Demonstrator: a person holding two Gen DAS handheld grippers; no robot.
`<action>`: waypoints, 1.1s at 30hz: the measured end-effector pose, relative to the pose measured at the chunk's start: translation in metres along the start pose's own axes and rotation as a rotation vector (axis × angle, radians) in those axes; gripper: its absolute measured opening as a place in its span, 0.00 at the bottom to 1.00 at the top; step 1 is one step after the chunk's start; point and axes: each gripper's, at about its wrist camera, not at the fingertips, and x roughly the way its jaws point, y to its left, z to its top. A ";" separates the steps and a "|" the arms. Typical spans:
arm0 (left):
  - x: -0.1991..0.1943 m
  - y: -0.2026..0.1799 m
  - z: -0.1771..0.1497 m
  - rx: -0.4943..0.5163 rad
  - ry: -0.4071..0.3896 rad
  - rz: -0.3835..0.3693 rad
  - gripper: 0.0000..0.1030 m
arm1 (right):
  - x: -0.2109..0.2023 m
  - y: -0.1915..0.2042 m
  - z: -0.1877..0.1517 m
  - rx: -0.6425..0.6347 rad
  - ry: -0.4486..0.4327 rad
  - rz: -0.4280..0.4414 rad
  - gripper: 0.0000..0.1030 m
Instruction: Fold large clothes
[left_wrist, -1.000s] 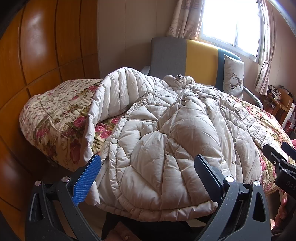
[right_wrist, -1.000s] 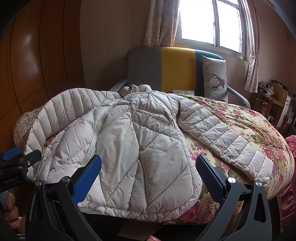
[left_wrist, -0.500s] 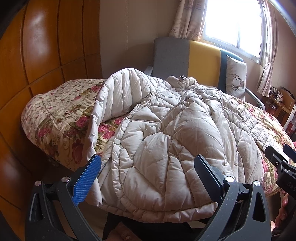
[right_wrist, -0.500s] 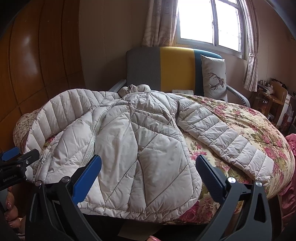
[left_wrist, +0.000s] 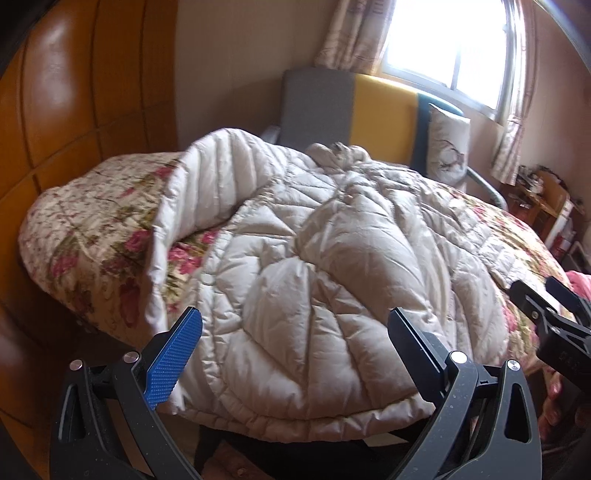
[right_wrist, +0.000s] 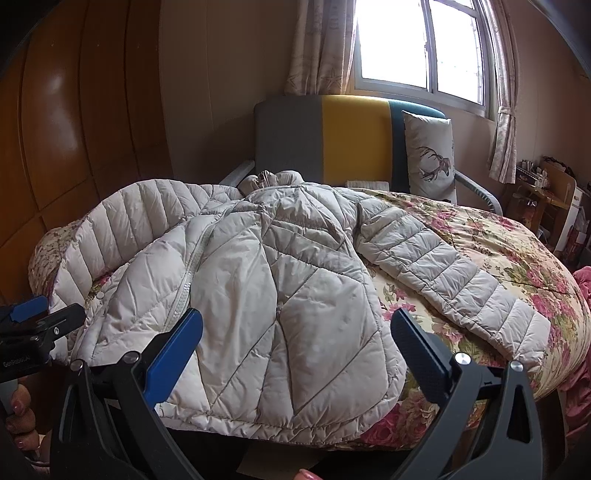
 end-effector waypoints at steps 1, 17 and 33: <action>0.000 0.001 0.001 -0.005 0.003 -0.016 0.96 | 0.001 -0.001 0.000 0.004 -0.001 0.003 0.98; 0.037 0.086 0.043 -0.022 -0.034 0.301 0.96 | 0.113 -0.020 0.066 -0.027 -0.043 -0.049 0.98; 0.109 0.206 0.088 -0.092 0.161 0.300 0.11 | 0.192 -0.027 0.047 -0.024 0.038 -0.025 0.98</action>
